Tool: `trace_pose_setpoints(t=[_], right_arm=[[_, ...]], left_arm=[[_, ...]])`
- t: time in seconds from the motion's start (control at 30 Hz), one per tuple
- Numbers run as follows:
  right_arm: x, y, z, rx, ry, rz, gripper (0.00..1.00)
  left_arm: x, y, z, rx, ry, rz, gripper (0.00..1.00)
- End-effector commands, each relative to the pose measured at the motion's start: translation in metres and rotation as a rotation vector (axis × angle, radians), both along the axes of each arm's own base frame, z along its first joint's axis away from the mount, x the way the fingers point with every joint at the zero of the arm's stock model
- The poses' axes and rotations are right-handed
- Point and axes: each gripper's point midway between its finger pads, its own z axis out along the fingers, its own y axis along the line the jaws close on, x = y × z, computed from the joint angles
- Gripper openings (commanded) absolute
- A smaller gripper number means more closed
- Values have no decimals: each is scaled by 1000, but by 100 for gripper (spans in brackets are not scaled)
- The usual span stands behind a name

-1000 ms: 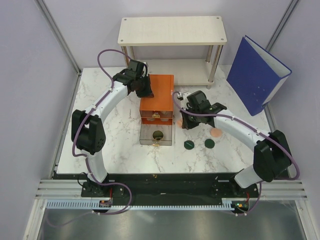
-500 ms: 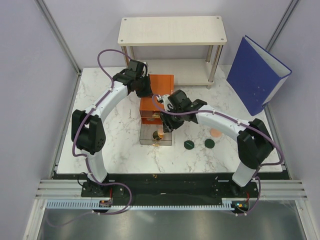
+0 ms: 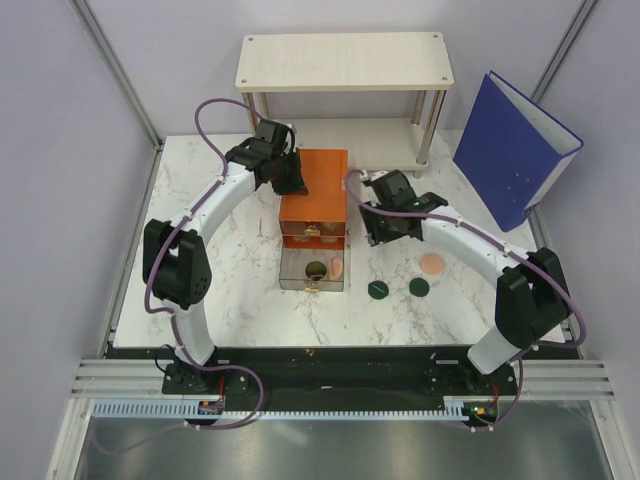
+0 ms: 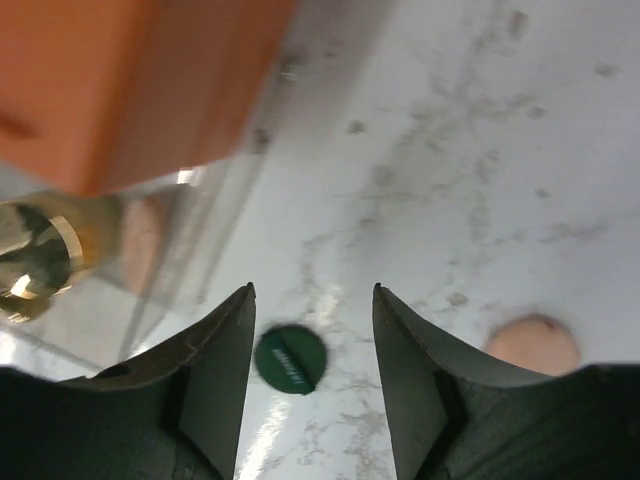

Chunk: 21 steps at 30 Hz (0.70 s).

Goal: Organize the makeup

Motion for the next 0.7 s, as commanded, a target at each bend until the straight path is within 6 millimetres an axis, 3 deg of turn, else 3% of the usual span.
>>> trace_pose_setpoints(t=[0.0,0.13,0.27,0.47,0.57,0.67], right_arm=[[6,-89,-26,-146,41,-270,56],[-3,-131,-50,-204,106,-370,54],[-14,-157,-73,-254,178,-437,54],[-23,-166,-94,-252,244,-462,53],[-25,-164,-104,-240,283,-473,37],[-27,-163,-112,-222,314,-483,29]], left_arm=[[-15,12,-43,88,121,-15,2],[-18,12,-45,88,131,-16,2],[-19,11,-45,83,134,-18,2],[-22,14,-49,92,141,-16,2],[-24,15,-48,93,142,-17,2],[-24,14,-48,94,137,-28,2]])
